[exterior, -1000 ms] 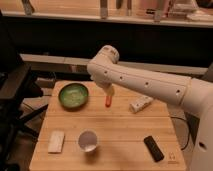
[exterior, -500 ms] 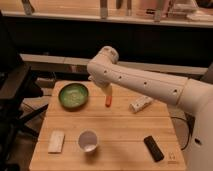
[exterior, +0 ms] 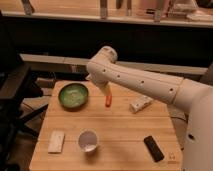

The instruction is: Pick up the ceramic bowl

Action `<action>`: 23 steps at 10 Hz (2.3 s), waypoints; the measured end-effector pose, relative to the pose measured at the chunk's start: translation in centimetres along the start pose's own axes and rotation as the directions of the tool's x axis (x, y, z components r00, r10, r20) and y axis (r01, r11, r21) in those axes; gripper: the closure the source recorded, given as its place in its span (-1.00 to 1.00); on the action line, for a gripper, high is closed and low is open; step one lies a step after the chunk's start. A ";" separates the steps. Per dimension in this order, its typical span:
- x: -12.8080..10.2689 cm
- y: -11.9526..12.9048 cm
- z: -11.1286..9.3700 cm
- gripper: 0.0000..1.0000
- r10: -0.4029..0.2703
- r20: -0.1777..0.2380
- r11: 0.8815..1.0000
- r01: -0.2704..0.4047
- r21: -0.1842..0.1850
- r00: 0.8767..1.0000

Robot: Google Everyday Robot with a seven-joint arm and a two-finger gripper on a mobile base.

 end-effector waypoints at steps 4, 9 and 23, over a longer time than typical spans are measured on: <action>-0.9 -1.4 1.8 -0.60 -0.030 0.030 0.999 0.029 0.013 0.999; -0.8 -2.0 3.0 -0.60 -0.054 0.052 0.998 0.053 0.017 0.997; -1.5 -4.3 8.5 -0.60 -0.163 0.131 0.986 0.164 0.001 0.978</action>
